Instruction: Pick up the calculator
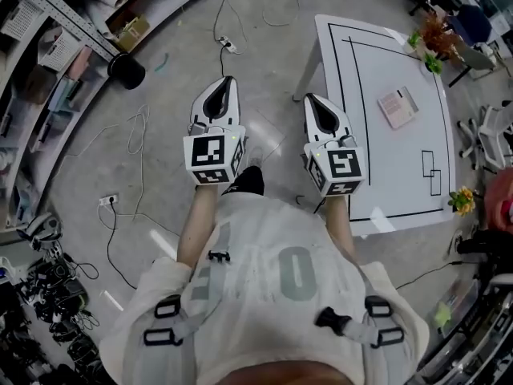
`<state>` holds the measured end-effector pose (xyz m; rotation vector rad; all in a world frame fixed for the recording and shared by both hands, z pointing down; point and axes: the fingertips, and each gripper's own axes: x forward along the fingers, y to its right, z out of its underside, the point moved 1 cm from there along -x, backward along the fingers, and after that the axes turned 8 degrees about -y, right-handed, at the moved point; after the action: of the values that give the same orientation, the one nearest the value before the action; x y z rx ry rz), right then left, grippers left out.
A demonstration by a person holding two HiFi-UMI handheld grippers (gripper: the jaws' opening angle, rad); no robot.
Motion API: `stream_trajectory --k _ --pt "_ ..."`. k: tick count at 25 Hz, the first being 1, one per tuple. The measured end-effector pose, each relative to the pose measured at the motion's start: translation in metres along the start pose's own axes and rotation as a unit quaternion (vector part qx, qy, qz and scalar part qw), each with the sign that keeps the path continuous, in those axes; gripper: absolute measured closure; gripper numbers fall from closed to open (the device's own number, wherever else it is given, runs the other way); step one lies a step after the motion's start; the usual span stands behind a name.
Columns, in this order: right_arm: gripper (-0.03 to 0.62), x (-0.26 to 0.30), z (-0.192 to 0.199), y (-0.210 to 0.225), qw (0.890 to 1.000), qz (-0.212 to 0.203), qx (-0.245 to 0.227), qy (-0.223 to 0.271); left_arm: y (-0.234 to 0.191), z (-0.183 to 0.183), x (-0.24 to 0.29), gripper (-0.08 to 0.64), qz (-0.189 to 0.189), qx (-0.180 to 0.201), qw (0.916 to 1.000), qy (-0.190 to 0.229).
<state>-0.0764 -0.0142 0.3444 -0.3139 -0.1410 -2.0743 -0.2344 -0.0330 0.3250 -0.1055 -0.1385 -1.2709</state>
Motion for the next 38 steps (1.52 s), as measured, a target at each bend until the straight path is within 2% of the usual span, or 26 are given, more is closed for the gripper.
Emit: stream_trajectory --k 10,15,19,25,29,32,34,38 --pt "0.586 0.144 -0.052 0.033 0.999 0.033 0.015 -0.021 -0.071 -0.028 0.131 0.538 0.052 0.002 0.9986 -0.006" --pt "0.586 0.185 -0.056 0.034 0.999 0.031 0.014 -0.035 -0.097 -0.015 0.164 0.538 0.040 -0.011 0.9987 -0.031" --pt "0.586 0.205 -0.053 0.038 0.999 0.021 0.015 -0.047 -0.102 0.000 0.179 0.538 0.033 -0.015 0.9979 -0.053" --pt "0.586 0.219 -0.053 0.042 0.999 0.009 0.019 -0.050 -0.106 0.000 0.186 0.538 0.019 -0.010 0.9984 -0.053" --pt "0.586 0.214 -0.052 0.051 0.998 0.015 0.015 -0.057 -0.098 -0.001 0.194 0.538 0.022 -0.010 0.9980 -0.058" --pt "0.586 0.200 -0.048 0.074 0.998 0.034 0.026 -0.054 -0.076 -0.007 0.207 0.538 0.040 -0.007 0.9976 -0.056" --pt "0.586 0.186 -0.043 0.096 0.996 0.058 0.039 -0.053 -0.052 -0.010 0.215 0.538 0.062 0.000 0.9965 -0.056" --pt "0.586 0.142 -0.031 0.144 0.989 0.127 0.068 -0.045 0.011 -0.018 0.235 0.538 0.130 0.019 0.9899 -0.055"
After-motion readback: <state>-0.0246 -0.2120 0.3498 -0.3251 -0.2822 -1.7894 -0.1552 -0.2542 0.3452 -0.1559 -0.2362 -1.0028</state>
